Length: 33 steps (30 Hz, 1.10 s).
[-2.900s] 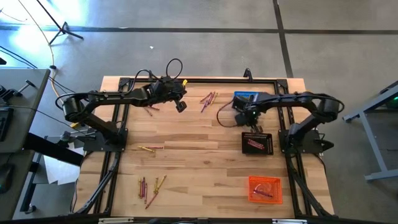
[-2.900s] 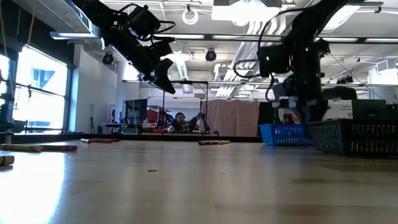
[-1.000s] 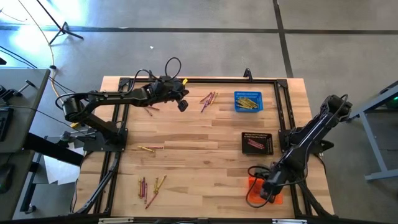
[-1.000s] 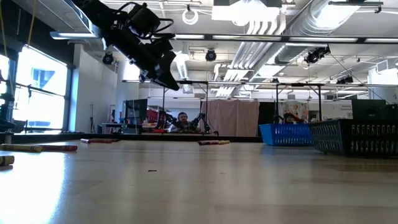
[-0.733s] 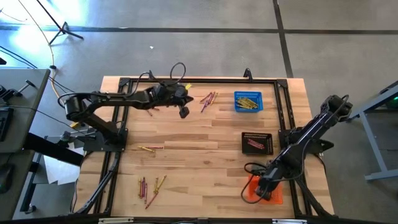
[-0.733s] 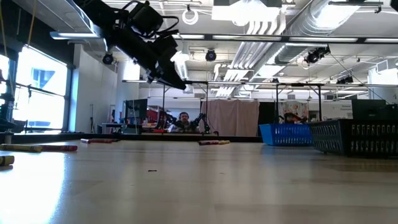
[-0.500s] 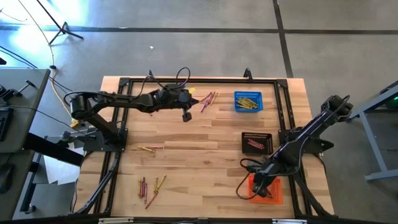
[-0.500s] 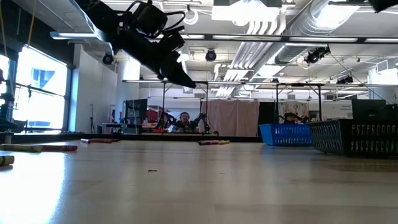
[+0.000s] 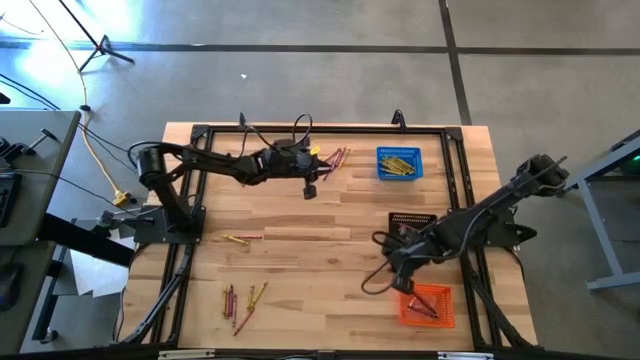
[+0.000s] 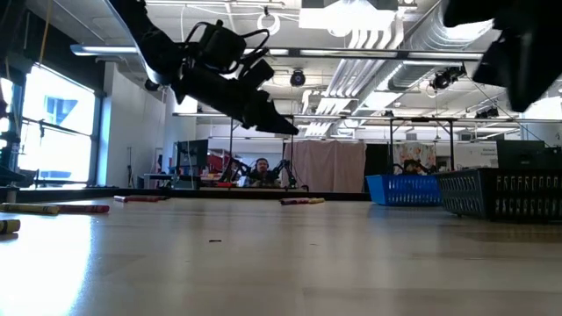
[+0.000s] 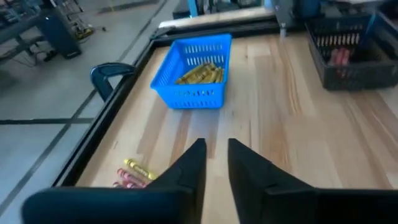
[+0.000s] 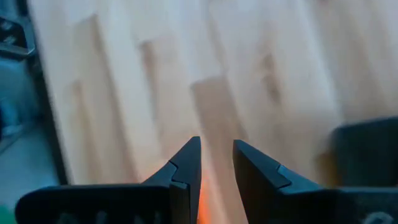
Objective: Sort crayons
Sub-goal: Put the violet crayon into the orange bin
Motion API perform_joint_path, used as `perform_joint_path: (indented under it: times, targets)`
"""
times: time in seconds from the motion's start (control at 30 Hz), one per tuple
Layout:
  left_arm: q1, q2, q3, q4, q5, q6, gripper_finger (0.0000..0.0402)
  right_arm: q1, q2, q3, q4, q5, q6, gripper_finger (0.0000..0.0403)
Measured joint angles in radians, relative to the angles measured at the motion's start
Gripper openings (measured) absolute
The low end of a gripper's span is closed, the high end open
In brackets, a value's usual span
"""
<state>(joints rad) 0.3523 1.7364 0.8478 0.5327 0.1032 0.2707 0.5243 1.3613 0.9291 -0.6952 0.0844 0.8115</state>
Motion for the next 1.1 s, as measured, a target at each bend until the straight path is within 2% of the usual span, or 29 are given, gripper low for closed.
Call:
perform_joint_path:
  times: [0.07,0.13,0.23,0.37,0.5,0.63,0.77,0.87,1.1]
  targets:
    - [0.0,0.025,0.0,0.057,-0.013,-0.007,0.0075,-0.025,0.0,0.0,0.0,0.036,-0.026,0.0078]
    - [0.0,0.045,0.006,0.1,-0.071,-0.005,0.0091,-0.048,0.0,0.0,0.0,0.088,-0.045,0.0078]
    - [0.011,0.061,0.049,0.057,-0.183,-0.055,0.0106,-0.075,0.0,0.0,0.0,0.22,-0.069,0.0078]
    - [0.048,0.094,0.156,-0.163,-0.281,-0.206,0.011,-0.103,0.0,0.0,-0.004,0.433,-0.071,0.0078]
    - [0.094,0.153,0.291,-0.406,-0.288,-0.329,0.0107,-0.138,-0.006,0.0,0.0,0.588,-0.049,0.0078]
    - [0.124,0.231,0.394,-0.543,-0.262,-0.346,0.0097,-0.178,-0.021,0.0,-0.004,0.694,-0.052,0.0078]
    - [0.137,0.307,0.485,-0.629,-0.192,-0.372,0.0087,-0.216,-0.038,0.0,-0.004,0.75,-0.113,0.0078]
    - [0.138,0.348,0.54,-0.715,-0.216,-0.372,0.0081,-0.243,-0.053,0.0,-0.007,0.751,-0.15,0.0078]
    - [0.139,0.385,0.611,-0.803,-0.217,-0.366,0.0076,-0.286,-0.069,0.0,-0.027,0.73,-0.202,0.0078]
